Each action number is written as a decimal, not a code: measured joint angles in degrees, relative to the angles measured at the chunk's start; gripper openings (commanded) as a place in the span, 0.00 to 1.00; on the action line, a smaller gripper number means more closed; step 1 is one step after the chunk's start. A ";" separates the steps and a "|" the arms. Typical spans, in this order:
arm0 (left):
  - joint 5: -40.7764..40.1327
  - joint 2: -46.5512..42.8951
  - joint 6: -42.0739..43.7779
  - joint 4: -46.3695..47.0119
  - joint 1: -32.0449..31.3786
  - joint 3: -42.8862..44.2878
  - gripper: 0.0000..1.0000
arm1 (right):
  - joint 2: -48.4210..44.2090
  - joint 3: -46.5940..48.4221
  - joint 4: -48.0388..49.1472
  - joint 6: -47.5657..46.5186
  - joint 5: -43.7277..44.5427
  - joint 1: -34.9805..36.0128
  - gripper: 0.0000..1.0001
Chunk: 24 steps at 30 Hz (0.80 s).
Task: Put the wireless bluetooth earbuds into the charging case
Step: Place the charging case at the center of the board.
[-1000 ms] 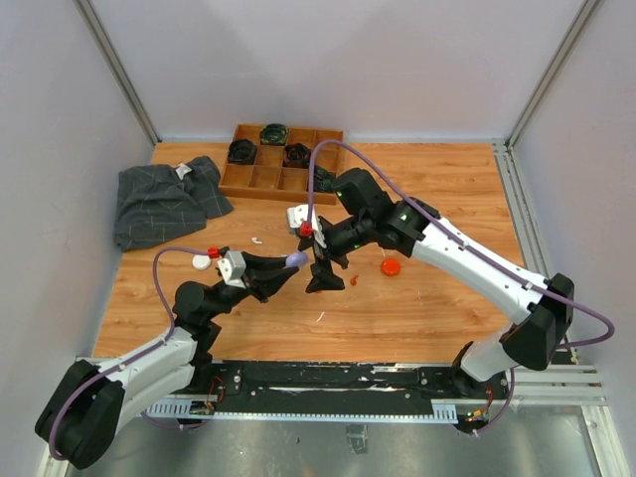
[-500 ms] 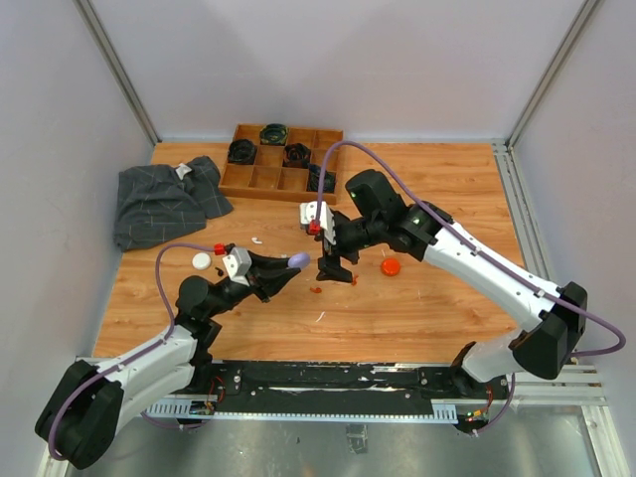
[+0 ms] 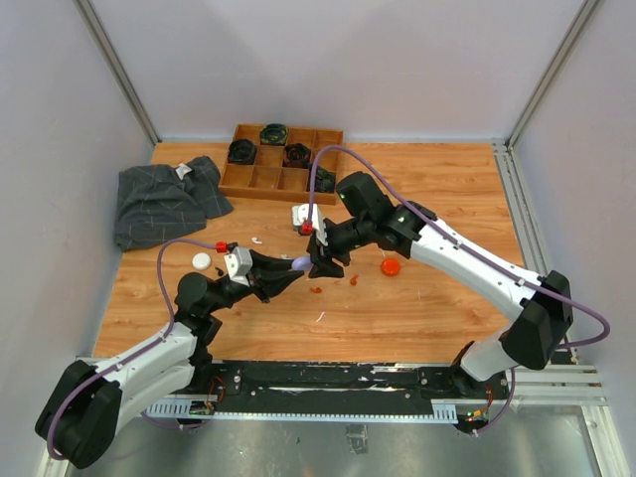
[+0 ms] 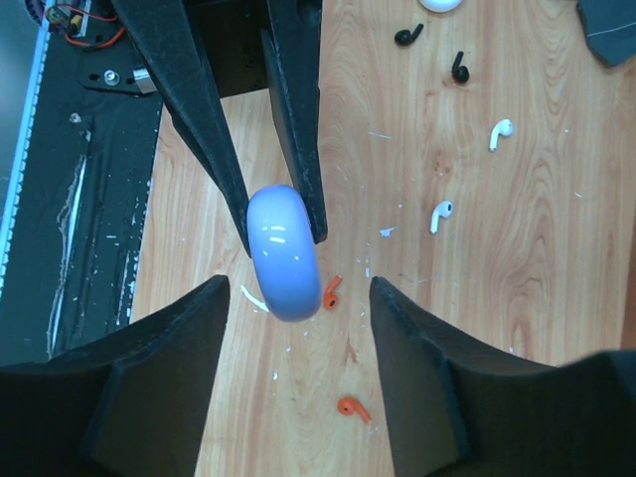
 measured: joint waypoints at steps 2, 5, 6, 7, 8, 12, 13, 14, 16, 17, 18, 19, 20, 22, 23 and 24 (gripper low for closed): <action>0.31 0.11 -0.37 0.02 0.00 0.02 0.00 | 0.46 -0.02 0.22 0.17 -0.66 0.00 0.50; 0.85 0.48 -0.76 0.09 0.00 0.17 0.00 | 0.85 -0.02 0.37 0.35 -1.55 0.00 0.40; 1.07 0.63 -0.85 0.28 0.00 0.22 0.00 | 0.94 -0.02 0.48 0.37 -1.79 0.00 0.36; 1.18 0.72 -0.94 0.44 0.00 0.24 0.00 | 1.03 -0.02 0.57 0.39 -2.01 0.00 0.32; 1.33 0.79 -1.07 0.63 0.00 0.24 0.00 | 1.07 -0.02 0.59 0.46 -2.10 0.00 0.28; 1.46 0.98 -1.79 1.29 0.04 0.24 0.04 | 1.11 -0.02 0.48 0.63 -2.95 -0.13 0.17; 1.46 1.03 -2.01 1.31 0.07 0.22 0.06 | 1.11 -0.04 0.46 0.66 -3.19 -0.28 0.15; 1.38 1.07 -2.12 1.42 0.07 0.24 0.08 | 1.11 -0.11 0.52 0.66 -3.50 -0.46 0.13; 1.14 1.14 -2.14 1.51 0.04 0.22 0.16 | 1.11 -0.24 0.63 0.72 -4.04 -0.76 0.12; 0.92 1.14 -2.16 1.55 0.04 0.22 0.20 | 1.11 -0.35 0.79 0.92 -4.59 -1.07 0.12; 0.59 1.14 -2.19 1.70 0.04 0.22 0.27 | 1.11 -0.63 1.33 1.18 -5.03 -1.46 0.11; 0.31 1.14 -2.19 1.73 0.04 0.22 0.41 | 1.11 -1.01 2.05 1.53 -5.77 -1.95 0.11; -0.24 1.11 -2.14 1.68 0.00 0.22 0.64 | 1.11 -1.40 2.80 1.95 -6.54 -2.38 0.11; -1.64 1.07 -1.51 1.42 -0.04 0.22 0.82 | 1.11 -2.12 3.80 3.15 -7.48 -3.23 0.11; -2.95 0.74 -1.29 0.57 0.00 0.20 0.91 | 1.11 -2.58 4.20 3.91 -7.54 -4.46 0.11; -4.22 0.42 -0.94 -0.24 0.04 0.20 0.98 | 1.11 -2.89 4.55 4.63 -7.63 -5.51 0.11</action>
